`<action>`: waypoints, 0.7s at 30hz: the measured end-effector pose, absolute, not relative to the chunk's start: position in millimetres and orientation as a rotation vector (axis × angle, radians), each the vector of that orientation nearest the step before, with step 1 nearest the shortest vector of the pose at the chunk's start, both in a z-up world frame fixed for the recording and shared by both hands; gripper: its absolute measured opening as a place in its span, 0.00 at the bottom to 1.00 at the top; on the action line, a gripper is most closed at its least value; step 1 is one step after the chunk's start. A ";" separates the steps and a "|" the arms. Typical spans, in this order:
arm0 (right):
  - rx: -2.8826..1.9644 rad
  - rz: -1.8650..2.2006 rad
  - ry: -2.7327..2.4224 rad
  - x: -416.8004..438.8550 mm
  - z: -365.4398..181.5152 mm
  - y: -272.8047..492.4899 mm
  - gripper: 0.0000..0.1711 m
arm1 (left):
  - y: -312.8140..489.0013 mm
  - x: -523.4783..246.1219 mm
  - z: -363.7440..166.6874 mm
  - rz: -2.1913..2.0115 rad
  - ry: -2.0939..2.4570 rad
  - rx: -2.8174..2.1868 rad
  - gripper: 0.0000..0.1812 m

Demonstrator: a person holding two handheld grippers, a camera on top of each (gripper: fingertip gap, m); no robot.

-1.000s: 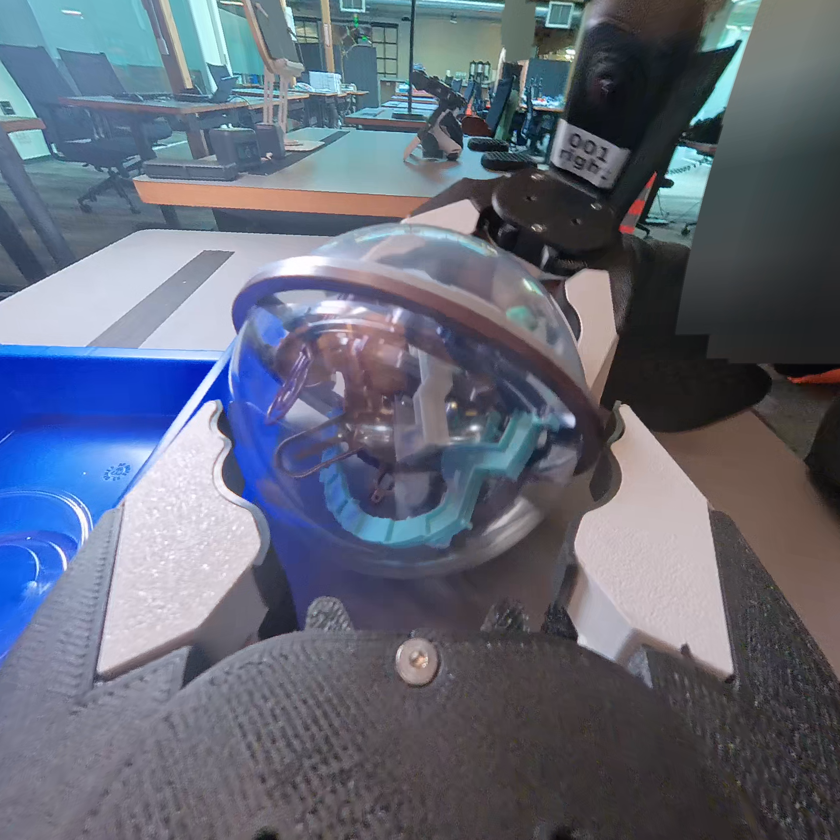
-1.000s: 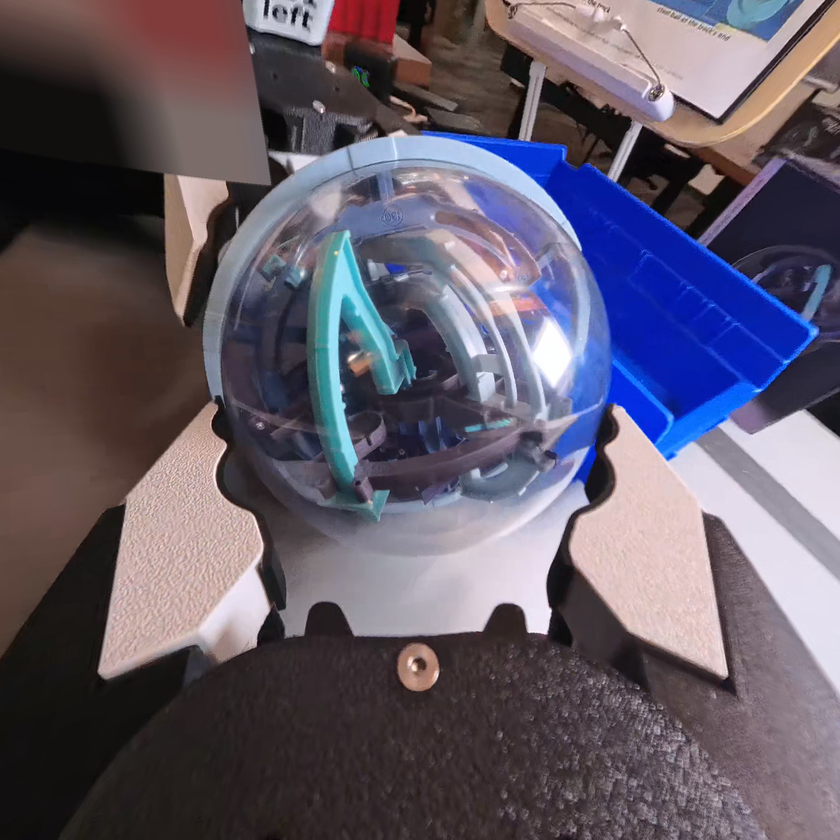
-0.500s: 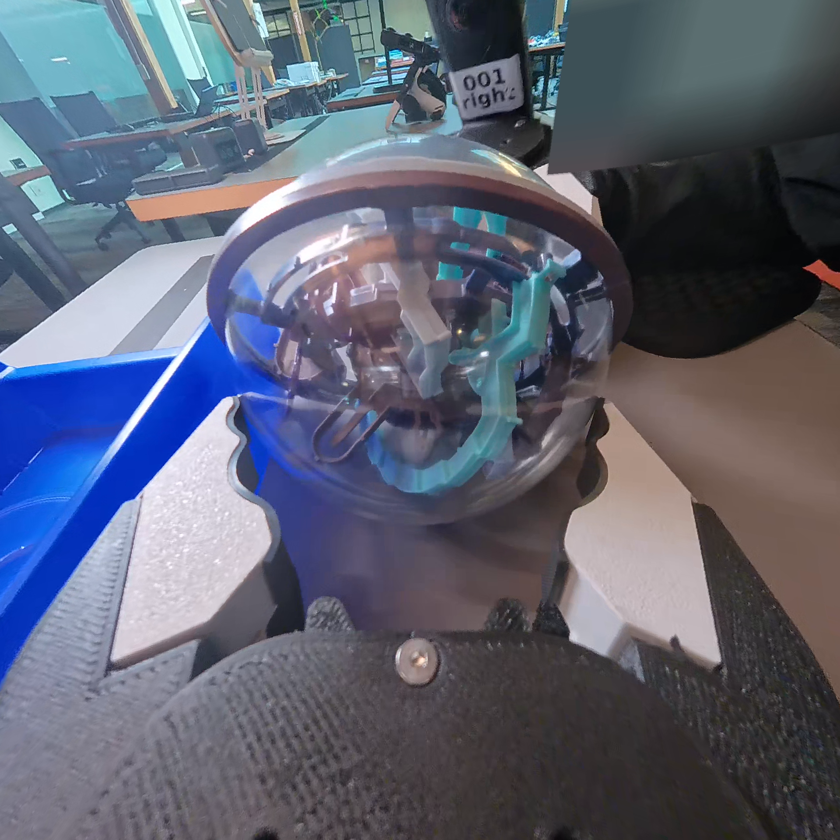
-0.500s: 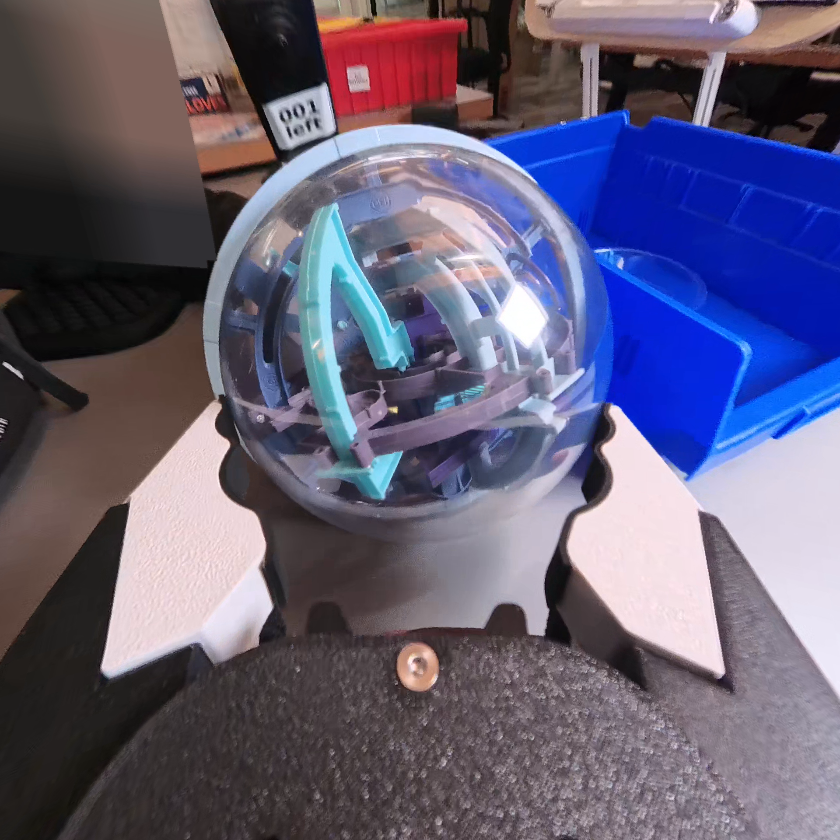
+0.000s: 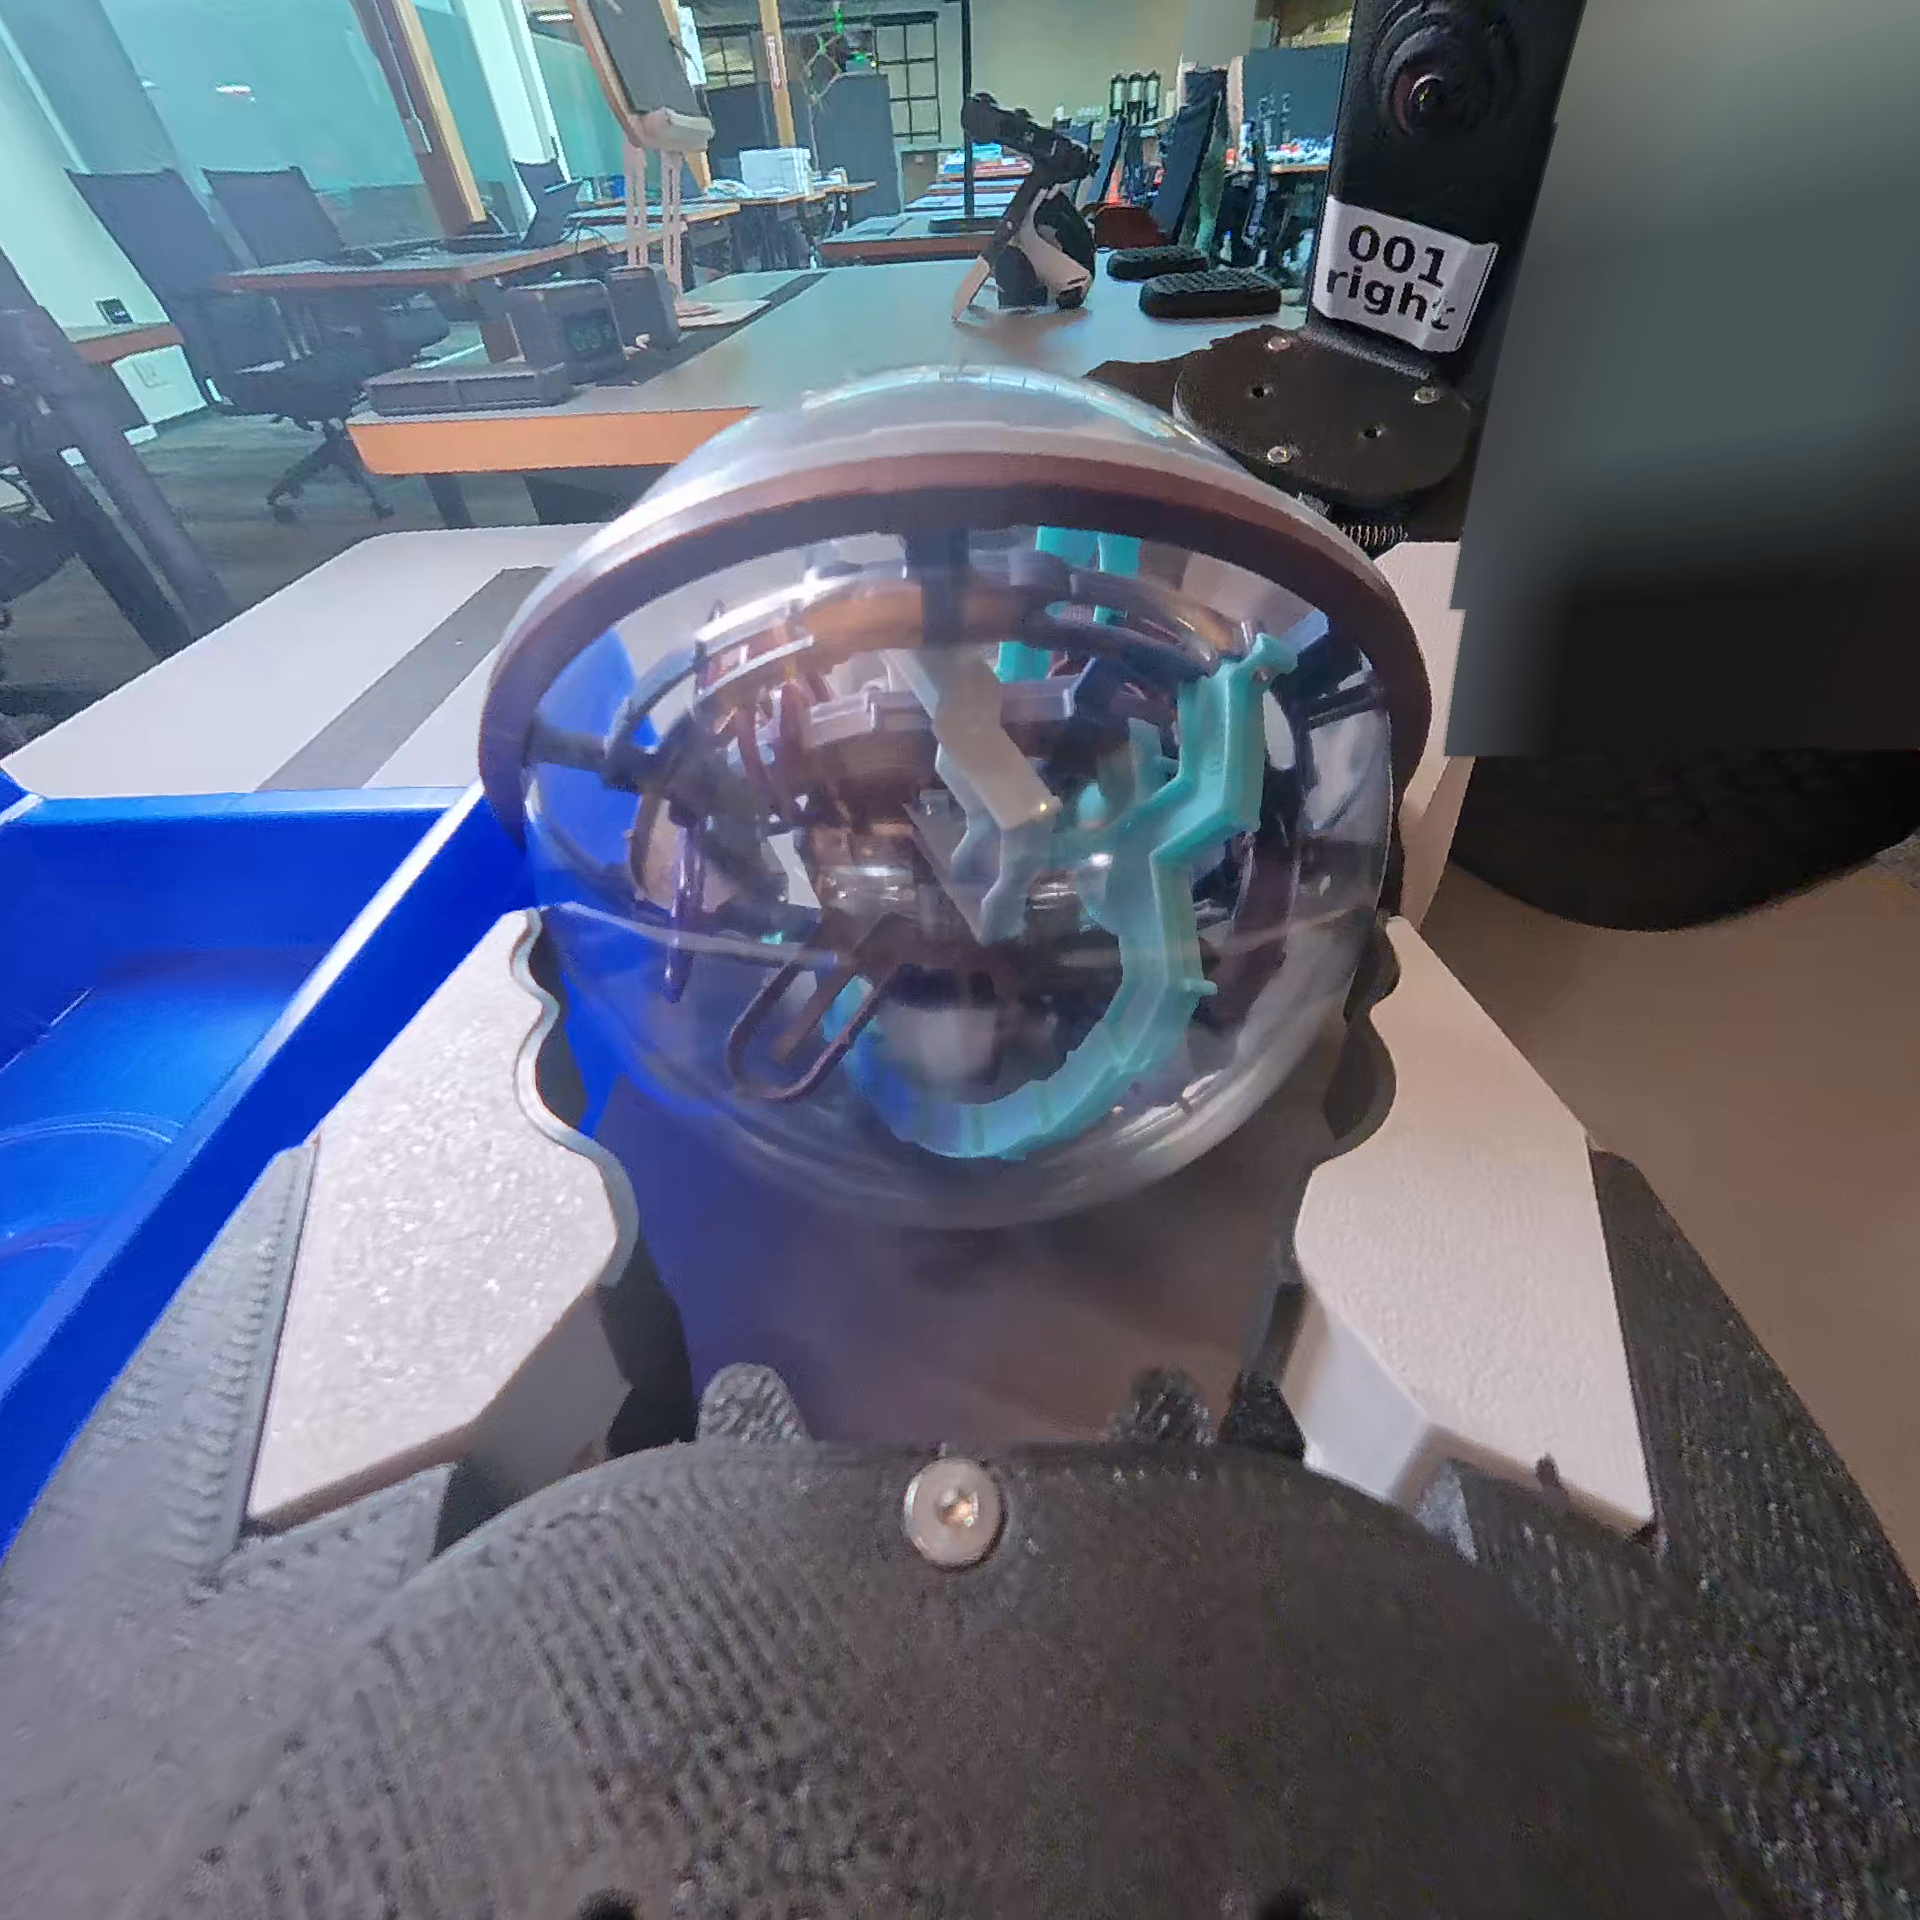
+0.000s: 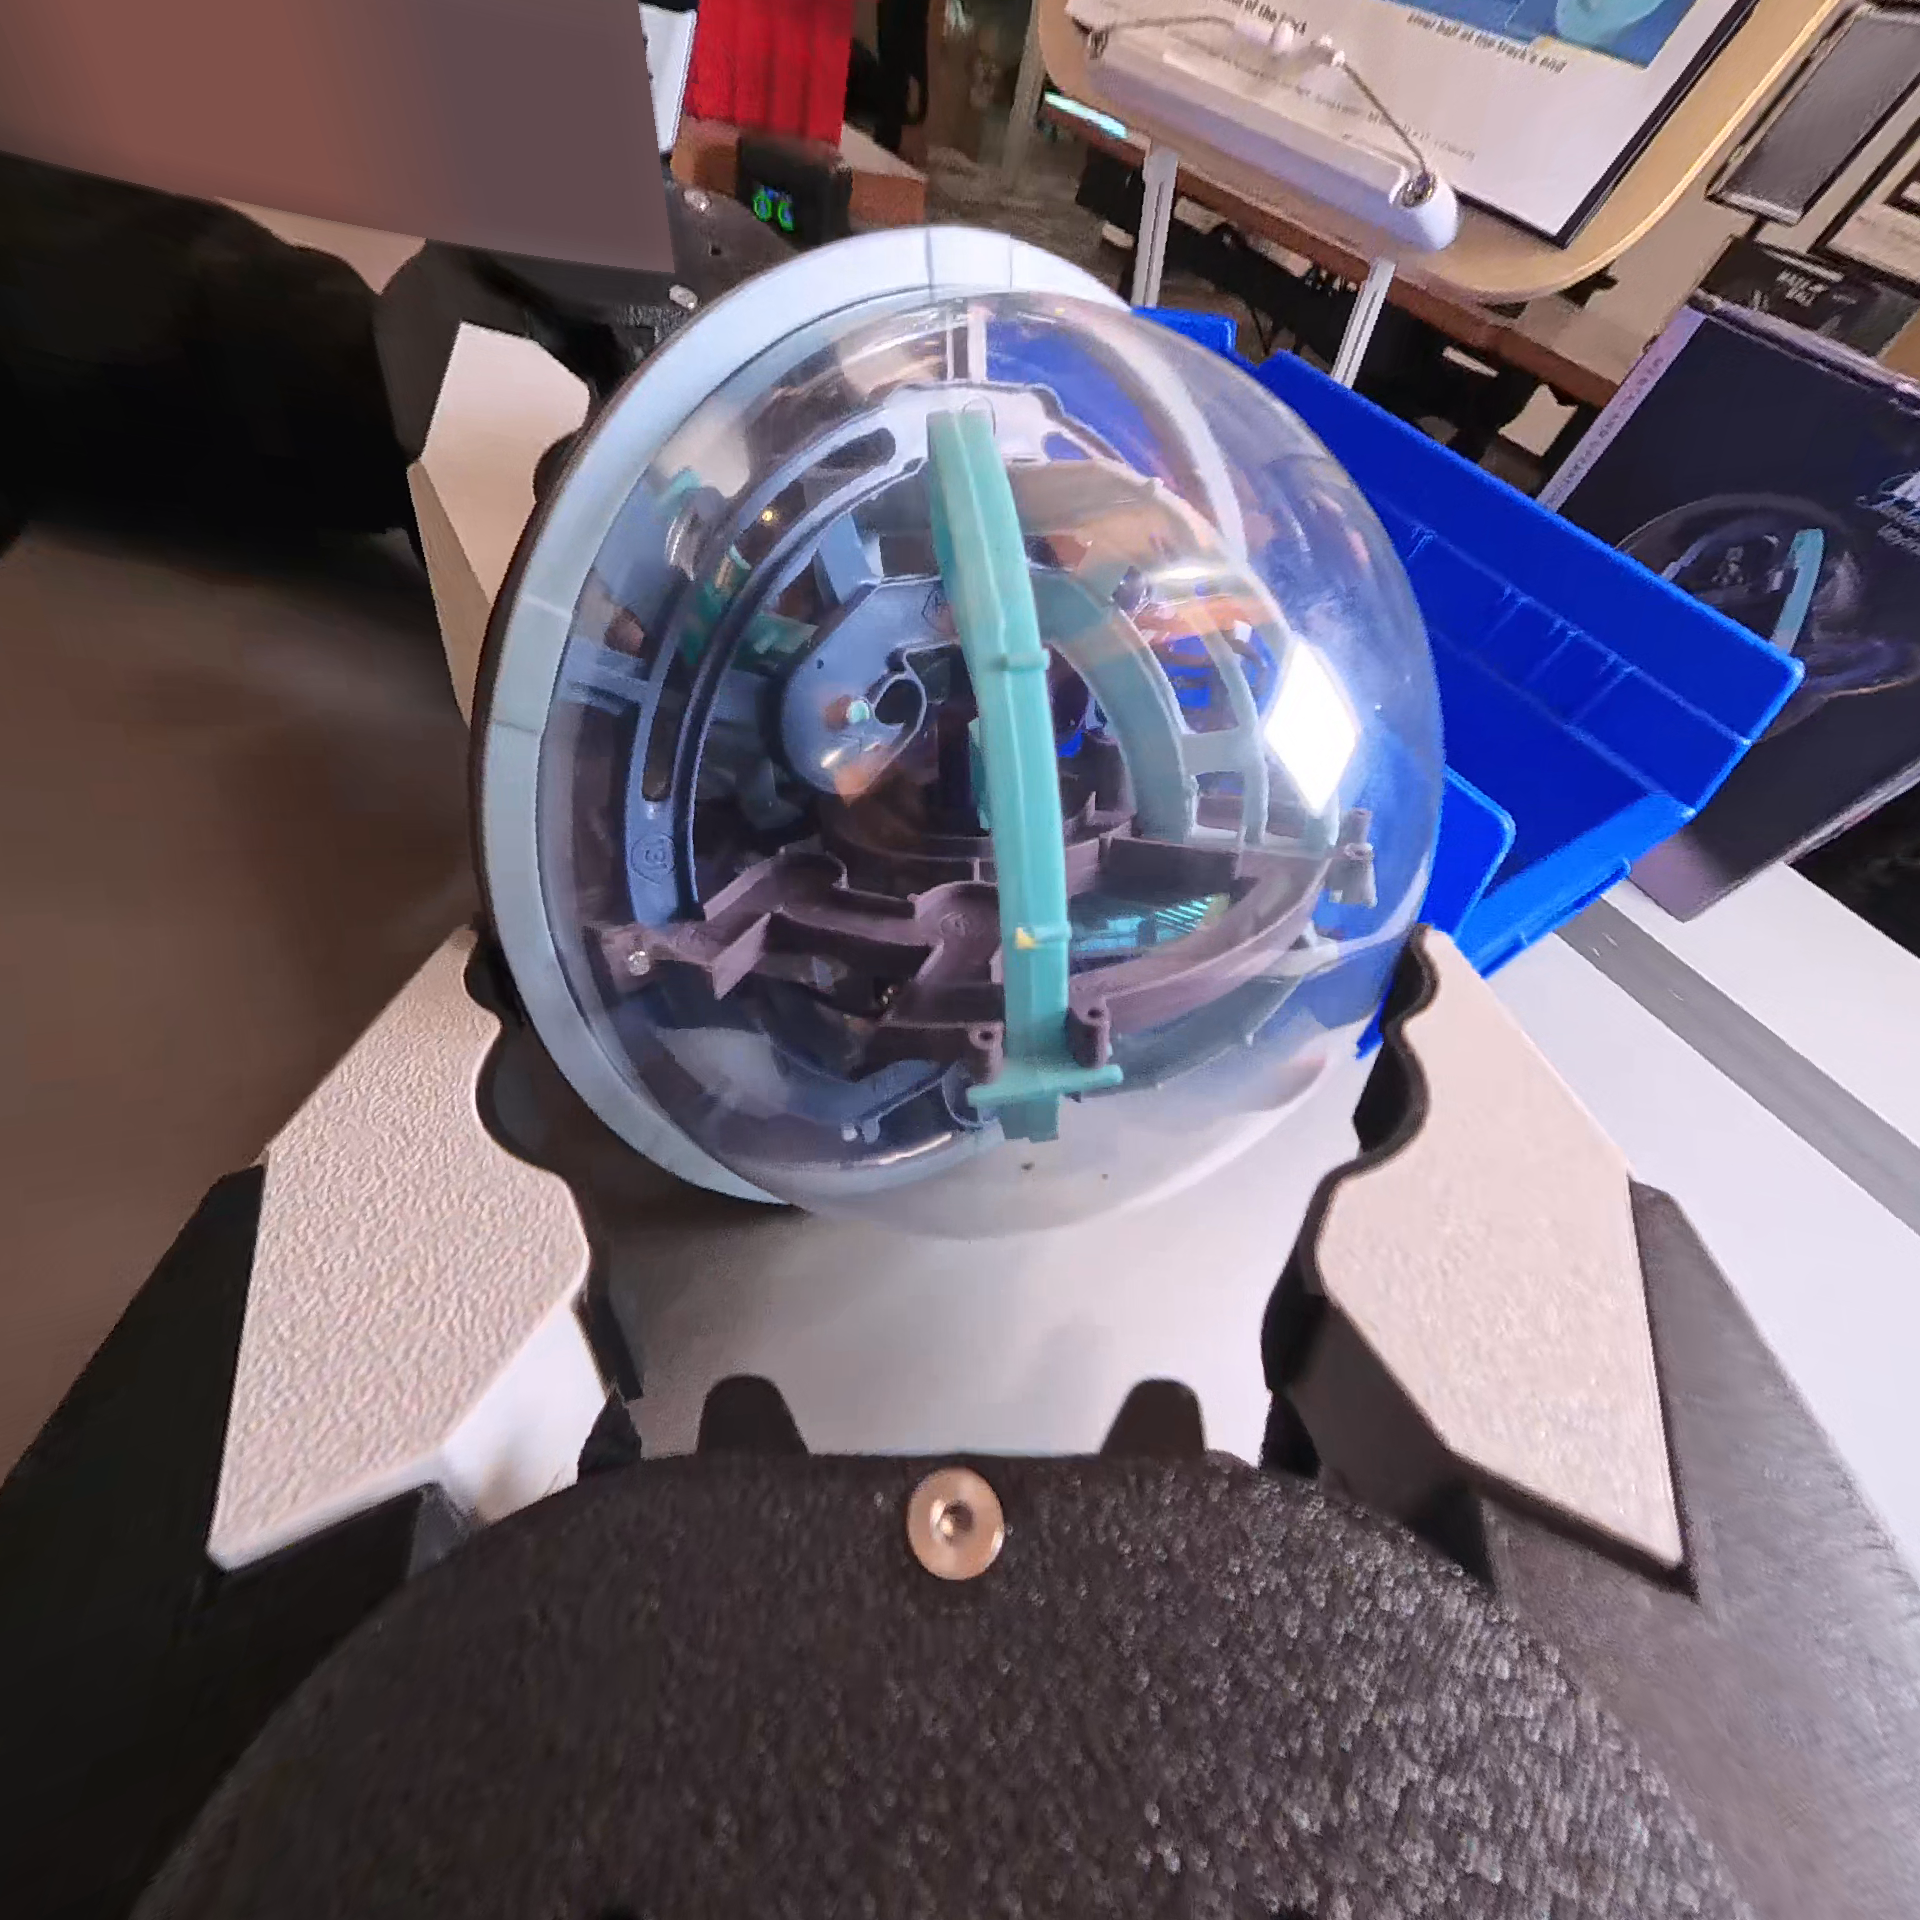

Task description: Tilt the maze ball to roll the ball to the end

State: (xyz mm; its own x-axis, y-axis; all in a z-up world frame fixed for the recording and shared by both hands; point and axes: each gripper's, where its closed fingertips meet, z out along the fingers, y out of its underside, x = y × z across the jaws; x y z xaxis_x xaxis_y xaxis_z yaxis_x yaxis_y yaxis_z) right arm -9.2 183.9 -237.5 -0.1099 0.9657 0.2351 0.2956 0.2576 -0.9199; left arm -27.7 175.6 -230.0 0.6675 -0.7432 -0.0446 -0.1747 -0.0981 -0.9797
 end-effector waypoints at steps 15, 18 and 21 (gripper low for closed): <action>-1.268 1.157 -1.489 -26.7 -231.1 161.6 0.93 | 156.3 -37.0 -214.7 -0.517 0.704 -1.718 0.81; -1.300 1.213 -1.489 -28.9 -230.9 155.4 0.93 | 150.8 -39.1 -215.0 -0.540 0.668 -1.766 0.81; -1.329 1.273 -1.480 -30.1 -229.7 150.3 0.93 | 146.6 -40.1 -213.8 -0.560 0.634 -1.815 0.82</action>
